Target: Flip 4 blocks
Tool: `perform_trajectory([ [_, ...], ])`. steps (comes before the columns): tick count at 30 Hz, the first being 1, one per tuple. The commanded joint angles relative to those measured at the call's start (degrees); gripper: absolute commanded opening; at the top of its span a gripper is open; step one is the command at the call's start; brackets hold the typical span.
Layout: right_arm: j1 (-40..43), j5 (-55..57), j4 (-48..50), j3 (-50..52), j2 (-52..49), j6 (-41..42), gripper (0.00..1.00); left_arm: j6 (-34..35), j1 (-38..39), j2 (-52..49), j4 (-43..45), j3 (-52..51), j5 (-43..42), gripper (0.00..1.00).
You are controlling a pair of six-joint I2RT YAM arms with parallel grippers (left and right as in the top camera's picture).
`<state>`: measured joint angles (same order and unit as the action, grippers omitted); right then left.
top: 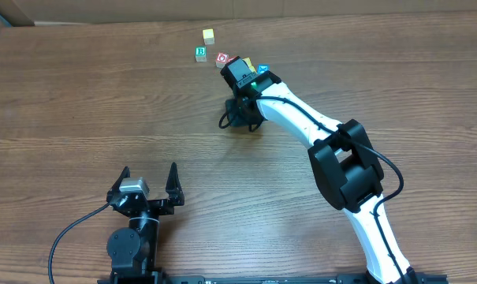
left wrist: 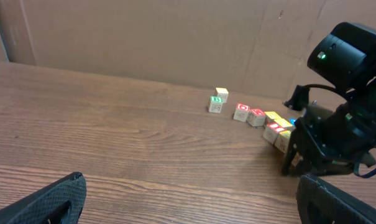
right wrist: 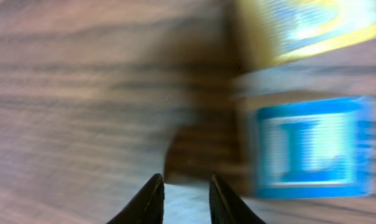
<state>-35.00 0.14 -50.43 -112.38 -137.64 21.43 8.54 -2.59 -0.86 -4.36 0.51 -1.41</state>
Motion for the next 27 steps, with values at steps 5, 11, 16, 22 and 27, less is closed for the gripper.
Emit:
perform_trajectory([
  [5,2.9,11.9,6.3,1.1,0.2,1.6,0.26,-1.3,0.3,0.6,-0.1,-0.2,0.3,1.0],
  [11,5.6,11.8,14.1,1.1,0.2,1.3,0.29,-1.3,0.3,0.6,-0.1,-0.2,0.3,1.0],
  [16,7.6,11.5,15.0,-1.3,1.0,0.8,0.33,-1.3,0.3,0.6,-0.1,-0.2,0.3,1.0],
  [22,7.9,7.2,12.6,-4.0,3.6,-2.1,0.62,-1.3,0.3,0.6,-0.1,-0.2,0.3,1.0],
  [27,7.9,2.3,12.1,-3.0,3.6,1.5,0.7,-1.3,0.3,0.6,-0.1,-0.2,0.3,1.0],
])
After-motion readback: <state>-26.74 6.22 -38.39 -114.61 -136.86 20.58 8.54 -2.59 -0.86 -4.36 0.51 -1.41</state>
